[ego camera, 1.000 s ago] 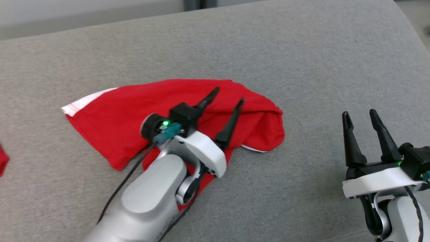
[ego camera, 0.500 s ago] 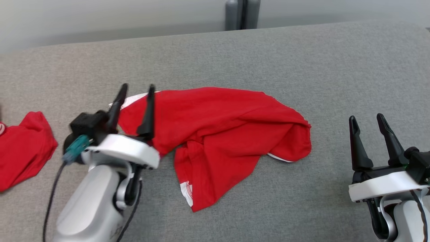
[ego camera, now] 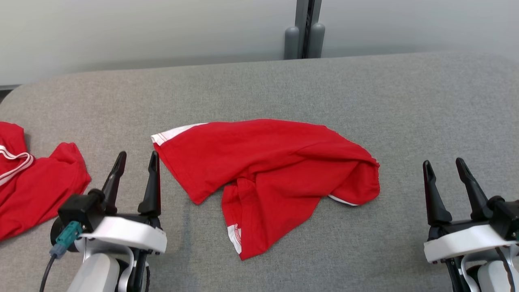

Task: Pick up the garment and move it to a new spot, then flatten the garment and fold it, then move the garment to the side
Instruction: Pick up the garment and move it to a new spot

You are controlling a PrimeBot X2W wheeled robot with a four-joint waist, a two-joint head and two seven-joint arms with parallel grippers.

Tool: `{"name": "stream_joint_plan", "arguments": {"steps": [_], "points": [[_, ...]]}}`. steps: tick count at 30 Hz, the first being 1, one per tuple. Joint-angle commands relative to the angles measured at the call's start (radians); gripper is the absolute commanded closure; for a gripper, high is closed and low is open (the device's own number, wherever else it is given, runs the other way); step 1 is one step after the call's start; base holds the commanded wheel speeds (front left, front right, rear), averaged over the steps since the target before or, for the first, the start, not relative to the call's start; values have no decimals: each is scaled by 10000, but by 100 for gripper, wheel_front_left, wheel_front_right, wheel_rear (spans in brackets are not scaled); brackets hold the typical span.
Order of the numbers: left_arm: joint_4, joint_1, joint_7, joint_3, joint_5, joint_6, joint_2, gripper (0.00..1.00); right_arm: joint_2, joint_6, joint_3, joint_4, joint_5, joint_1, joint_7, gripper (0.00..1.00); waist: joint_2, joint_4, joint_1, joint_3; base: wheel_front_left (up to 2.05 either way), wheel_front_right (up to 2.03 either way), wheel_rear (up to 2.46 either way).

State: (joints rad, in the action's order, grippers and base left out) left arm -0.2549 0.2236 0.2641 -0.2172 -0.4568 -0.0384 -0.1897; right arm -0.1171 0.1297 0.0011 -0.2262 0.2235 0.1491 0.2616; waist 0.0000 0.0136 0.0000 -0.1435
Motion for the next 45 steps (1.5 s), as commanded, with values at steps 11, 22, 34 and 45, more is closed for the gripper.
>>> {"name": "stream_joint_plan", "arguments": {"steps": [11,22,34,45], "points": [[-370,-1104,4,-115,459,201,-61,0,-55,20,-31,-141,-161,-826,49,0,0,-6,0,972,0,0,0],[-498,-1491,3,-105,538,33,28,0,-53,20,-70,-87,-250,-1339,-32,0,0,-98,0,1380,0,0,0],[-391,-1546,3,89,676,12,87,0,9,20,-118,92,-300,-1494,-183,0,0,-102,0,1391,0,0,0],[-416,-1463,4,171,757,77,172,0,46,20,-131,116,-306,-1475,-216,0,0,-115,0,1350,0,0,0]]}}
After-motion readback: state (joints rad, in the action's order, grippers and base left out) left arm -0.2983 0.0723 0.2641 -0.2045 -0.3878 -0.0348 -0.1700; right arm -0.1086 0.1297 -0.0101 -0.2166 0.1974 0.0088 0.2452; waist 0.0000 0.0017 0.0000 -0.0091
